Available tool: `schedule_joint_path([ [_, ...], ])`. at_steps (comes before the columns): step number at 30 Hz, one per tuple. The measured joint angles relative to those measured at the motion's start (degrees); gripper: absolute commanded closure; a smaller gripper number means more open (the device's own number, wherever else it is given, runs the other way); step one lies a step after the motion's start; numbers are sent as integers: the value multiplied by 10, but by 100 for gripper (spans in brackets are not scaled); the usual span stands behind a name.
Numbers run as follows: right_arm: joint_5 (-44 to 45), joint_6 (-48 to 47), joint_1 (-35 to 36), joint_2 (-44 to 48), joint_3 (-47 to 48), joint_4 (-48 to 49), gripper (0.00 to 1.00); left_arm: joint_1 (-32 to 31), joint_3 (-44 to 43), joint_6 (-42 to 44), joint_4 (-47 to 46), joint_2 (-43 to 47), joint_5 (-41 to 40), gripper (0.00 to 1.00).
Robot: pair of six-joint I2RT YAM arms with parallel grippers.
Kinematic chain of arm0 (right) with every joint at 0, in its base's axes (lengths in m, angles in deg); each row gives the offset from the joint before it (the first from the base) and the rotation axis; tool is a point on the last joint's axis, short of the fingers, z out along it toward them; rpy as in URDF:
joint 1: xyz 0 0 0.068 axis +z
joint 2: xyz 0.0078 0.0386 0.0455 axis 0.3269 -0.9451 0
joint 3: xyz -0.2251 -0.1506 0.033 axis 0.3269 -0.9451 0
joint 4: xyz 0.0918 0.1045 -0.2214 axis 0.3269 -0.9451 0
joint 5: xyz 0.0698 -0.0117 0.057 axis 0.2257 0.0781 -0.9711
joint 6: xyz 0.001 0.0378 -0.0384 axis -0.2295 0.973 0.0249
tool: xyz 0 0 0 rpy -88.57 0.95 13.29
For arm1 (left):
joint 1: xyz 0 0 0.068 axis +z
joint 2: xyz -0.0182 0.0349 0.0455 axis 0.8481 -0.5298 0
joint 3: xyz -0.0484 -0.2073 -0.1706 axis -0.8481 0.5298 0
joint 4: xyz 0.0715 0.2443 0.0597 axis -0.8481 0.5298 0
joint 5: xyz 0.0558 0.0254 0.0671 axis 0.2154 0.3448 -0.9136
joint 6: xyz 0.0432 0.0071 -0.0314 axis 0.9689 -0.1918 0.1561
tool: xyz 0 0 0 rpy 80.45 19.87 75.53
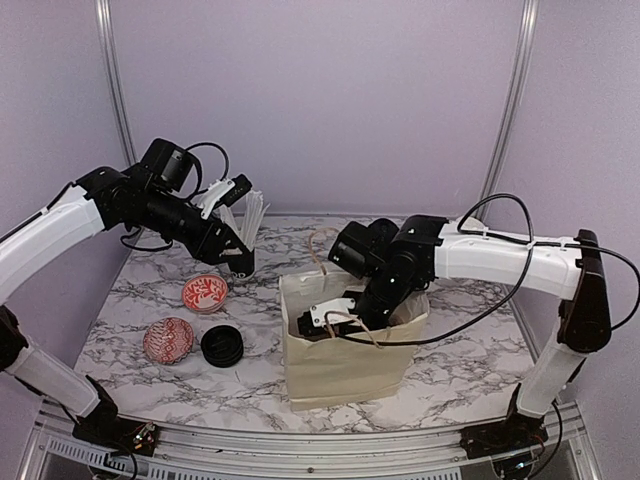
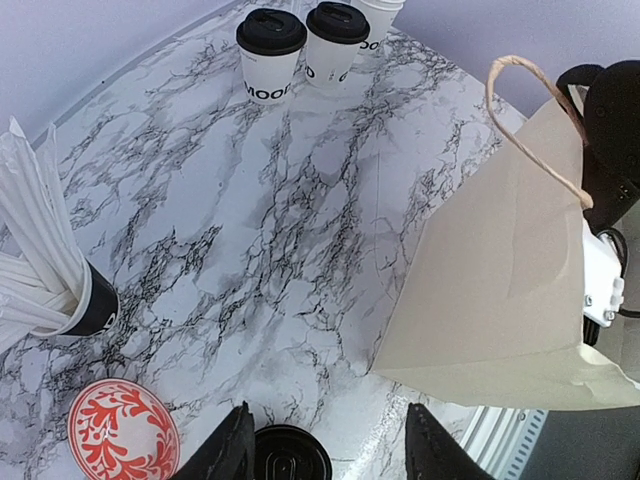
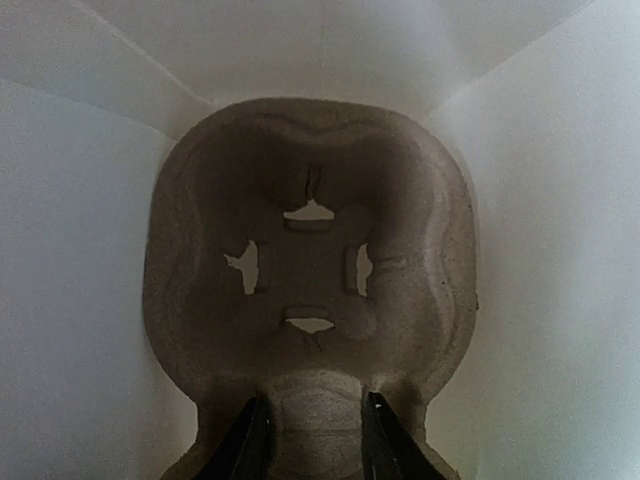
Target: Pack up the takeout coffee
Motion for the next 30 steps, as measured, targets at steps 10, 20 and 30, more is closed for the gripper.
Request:
schedule_joint_path([
  [10, 20, 13, 4, -9, -40, 28, 55, 0, 8, 0, 0, -2, 9, 48],
  [20, 0, 8, 4, 2, -12, 8, 28, -5, 4, -7, -3, -10, 20, 46],
  [30, -58, -24, -5, 111, 80, 2, 23, -114, -72, -19, -67, -10, 11, 41],
])
